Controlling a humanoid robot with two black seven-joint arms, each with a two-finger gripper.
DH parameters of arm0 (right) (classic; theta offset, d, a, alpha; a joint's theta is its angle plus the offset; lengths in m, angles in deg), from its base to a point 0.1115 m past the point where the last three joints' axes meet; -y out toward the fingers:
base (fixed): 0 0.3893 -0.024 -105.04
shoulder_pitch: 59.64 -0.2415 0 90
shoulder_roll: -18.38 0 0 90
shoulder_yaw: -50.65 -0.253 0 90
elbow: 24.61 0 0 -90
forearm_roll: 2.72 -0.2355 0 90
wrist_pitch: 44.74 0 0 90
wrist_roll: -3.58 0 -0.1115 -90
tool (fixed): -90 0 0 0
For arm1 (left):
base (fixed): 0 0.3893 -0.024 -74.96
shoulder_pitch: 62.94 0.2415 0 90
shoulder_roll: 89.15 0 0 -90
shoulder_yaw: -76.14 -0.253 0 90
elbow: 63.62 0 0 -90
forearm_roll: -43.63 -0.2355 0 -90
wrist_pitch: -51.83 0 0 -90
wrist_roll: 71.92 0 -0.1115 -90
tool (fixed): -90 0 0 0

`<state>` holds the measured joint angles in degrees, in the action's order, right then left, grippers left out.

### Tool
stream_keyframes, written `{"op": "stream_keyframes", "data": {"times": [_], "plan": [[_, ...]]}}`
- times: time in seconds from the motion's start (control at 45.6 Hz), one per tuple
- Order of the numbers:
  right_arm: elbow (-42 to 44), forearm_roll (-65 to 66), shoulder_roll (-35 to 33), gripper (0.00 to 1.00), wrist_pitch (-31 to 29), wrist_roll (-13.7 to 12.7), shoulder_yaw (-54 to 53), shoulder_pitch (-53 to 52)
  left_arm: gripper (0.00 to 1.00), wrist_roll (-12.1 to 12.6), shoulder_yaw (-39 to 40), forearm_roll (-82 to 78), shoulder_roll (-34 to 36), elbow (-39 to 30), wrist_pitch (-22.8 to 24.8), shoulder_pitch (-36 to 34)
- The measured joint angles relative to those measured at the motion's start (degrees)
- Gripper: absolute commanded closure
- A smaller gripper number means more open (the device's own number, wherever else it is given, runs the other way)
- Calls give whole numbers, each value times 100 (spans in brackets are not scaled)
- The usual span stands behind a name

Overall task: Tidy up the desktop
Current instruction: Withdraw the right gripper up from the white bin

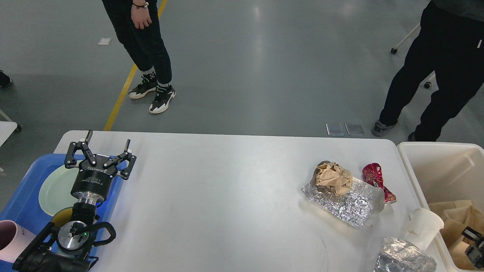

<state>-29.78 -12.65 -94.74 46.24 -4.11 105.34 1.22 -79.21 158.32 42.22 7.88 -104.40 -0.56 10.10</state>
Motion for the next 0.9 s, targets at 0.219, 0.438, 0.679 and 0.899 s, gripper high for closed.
{"op": "stream_keyframes", "data": {"times": [0.219,0.438,0.679,0.899], "plan": [[0,0,35,38,0,-8,-46,61,3,0,0,0,1,0,0,0],[-7,1,124,0,183,-6,-45,10,3,0,0,1,1,0,0,-1],[-105,0,62,0,194,-6,-48,-92,3,0,0,1,1,0,0,-1],[-725,163,-391,0,144,-17,70,-1086,3,0,0,0,0,0,0,-3]]}}
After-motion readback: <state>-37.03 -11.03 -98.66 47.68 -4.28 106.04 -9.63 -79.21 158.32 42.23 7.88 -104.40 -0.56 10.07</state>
